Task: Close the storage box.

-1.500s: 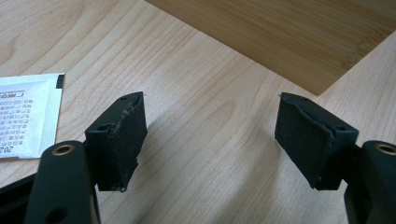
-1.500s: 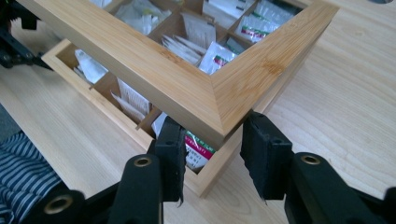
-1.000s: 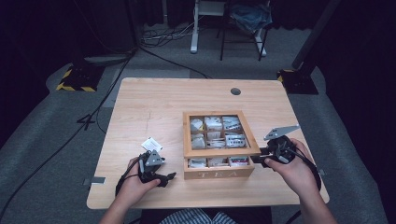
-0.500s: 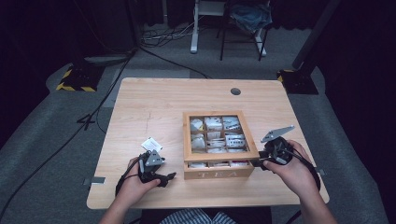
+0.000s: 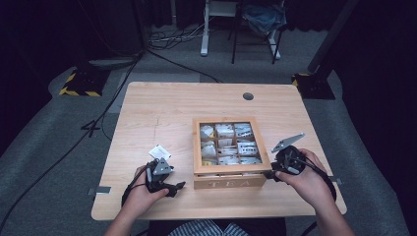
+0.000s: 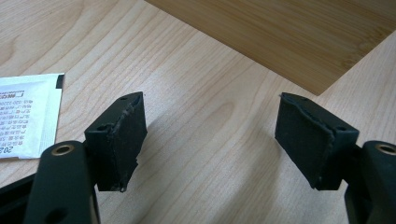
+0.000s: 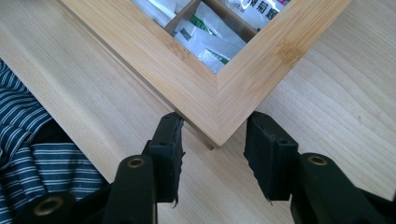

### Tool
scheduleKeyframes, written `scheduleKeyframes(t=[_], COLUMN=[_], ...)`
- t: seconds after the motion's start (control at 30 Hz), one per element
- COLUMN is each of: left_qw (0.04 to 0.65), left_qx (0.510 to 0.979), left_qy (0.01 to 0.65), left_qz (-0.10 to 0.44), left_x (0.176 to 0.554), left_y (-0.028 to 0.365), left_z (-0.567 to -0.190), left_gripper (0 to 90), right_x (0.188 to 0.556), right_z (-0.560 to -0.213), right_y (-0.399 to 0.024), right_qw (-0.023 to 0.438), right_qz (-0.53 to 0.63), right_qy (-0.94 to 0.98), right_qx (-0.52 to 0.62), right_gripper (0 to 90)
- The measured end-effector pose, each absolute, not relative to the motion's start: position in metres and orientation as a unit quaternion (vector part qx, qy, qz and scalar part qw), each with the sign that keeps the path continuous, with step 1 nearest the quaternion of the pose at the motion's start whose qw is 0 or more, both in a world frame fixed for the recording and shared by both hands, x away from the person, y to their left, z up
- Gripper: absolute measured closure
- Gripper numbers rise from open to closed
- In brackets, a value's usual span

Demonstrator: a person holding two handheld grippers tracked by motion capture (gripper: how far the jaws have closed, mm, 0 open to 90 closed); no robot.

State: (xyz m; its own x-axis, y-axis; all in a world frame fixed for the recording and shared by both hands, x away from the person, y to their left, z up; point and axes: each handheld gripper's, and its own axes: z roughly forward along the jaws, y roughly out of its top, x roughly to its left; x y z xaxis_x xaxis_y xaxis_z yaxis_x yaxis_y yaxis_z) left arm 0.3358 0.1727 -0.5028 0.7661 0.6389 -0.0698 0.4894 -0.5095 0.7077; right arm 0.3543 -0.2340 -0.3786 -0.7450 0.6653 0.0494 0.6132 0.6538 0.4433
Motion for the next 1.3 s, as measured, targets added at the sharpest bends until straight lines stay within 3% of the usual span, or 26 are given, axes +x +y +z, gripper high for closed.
scheduleKeyframes(t=[0.53, 0.67, 0.9, 1.3], left_qw=[0.372, 0.372, 0.371, 0.368], left_qx=[0.864, 0.863, 0.864, 0.862], left_qy=[0.325, 0.326, 0.324, 0.330], left_qz=[0.101, 0.101, 0.104, 0.110], left_x=[0.336, 0.336, 0.336, 0.331], left_y=[0.173, 0.173, 0.172, 0.179], left_z=[-0.503, -0.503, -0.503, -0.503], left_gripper=[25.5, 25.5, 25.6, 25.9], right_x=[0.357, 0.356, 0.351, 0.354], right_z=[-0.388, -0.392, -0.390, -0.375], right_y=[-0.230, -0.228, -0.234, -0.238], right_qw=[0.049, 0.049, 0.057, 0.089], right_qz=[0.196, 0.192, 0.241, 0.318], right_qy=[0.915, 0.914, 0.904, 0.880], right_qx=[0.349, 0.353, 0.349, 0.342], right_gripper=[56.7, 51.8, 46.0, 45.5])
